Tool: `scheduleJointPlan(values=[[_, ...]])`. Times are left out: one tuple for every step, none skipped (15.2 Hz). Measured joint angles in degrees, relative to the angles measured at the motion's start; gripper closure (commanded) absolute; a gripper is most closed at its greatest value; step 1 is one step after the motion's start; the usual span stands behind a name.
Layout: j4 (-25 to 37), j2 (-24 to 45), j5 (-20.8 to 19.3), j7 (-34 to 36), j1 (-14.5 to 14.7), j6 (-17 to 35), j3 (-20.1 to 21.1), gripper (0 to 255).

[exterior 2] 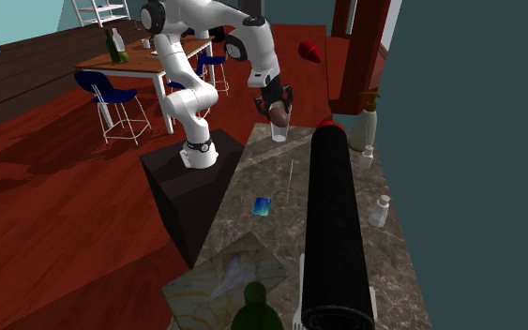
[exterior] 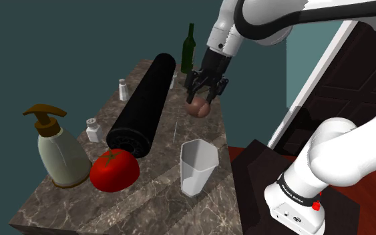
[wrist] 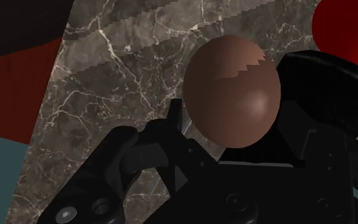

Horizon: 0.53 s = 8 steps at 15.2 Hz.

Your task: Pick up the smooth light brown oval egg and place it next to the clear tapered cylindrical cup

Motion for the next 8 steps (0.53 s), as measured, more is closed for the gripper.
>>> scheduleJointPlan(values=[[-0.58,0.2,0.2,-0.05,0.1,0.8,0.22,255],[-1.46,0.17,0.42,-0.22,0.21,1.65,0.36,255],[-2.08,0.33,0.55,-0.49,0.23,2.39,0.4,255],[-2.7,0.4,0.73,-0.62,0.31,3.08,0.52,255],[-3.26,0.7,0.91,-0.8,0.38,3.94,0.66,255],[-4.03,0.86,1.09,-1.15,0.41,4.81,0.67,255],[-4.44,1.29,1.27,-1.28,0.48,5.65,0.84,255],[-4.94,1.58,1.43,-1.52,0.53,6.43,0.92,255]])
